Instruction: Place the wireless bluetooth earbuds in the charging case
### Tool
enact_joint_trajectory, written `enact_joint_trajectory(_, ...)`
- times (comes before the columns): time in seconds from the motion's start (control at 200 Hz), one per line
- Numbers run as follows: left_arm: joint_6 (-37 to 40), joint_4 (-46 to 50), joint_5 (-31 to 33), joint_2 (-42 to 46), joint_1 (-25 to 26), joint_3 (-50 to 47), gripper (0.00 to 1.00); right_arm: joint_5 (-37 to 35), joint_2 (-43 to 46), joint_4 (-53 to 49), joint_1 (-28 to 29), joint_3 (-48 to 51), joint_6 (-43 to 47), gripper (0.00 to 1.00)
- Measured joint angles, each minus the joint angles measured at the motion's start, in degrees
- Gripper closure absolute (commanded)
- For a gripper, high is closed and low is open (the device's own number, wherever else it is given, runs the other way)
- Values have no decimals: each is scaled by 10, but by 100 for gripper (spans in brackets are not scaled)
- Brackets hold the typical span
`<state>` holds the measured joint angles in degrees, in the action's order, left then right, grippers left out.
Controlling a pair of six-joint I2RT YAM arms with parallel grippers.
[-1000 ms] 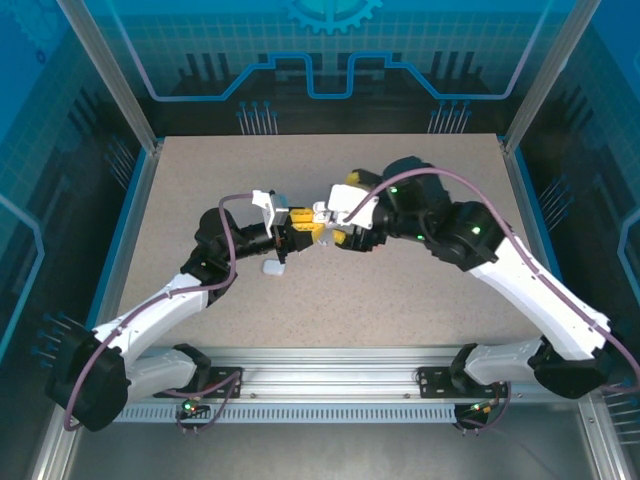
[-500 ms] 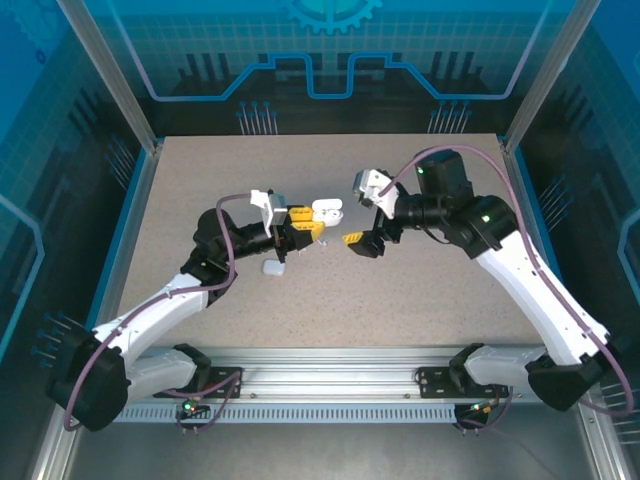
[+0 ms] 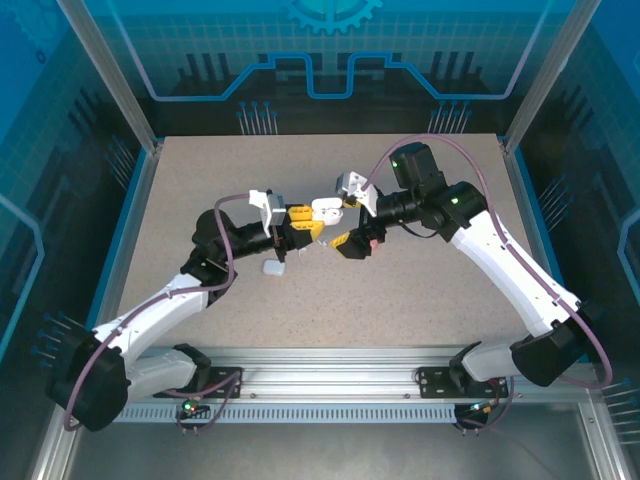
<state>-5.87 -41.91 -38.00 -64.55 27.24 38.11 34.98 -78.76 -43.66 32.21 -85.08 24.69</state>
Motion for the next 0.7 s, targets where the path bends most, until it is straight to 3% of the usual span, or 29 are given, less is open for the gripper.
enact_joint_trajectory(0.295, 3, -1, 0, 0, 0, 0, 98, 0, 16, -1, 0, 0, 8, 15)
enact_joint_trajectory(0.7, 4, -4, 0, 0, 0, 0, 98, -15, 24, -1, 0, 0, 8, 15)
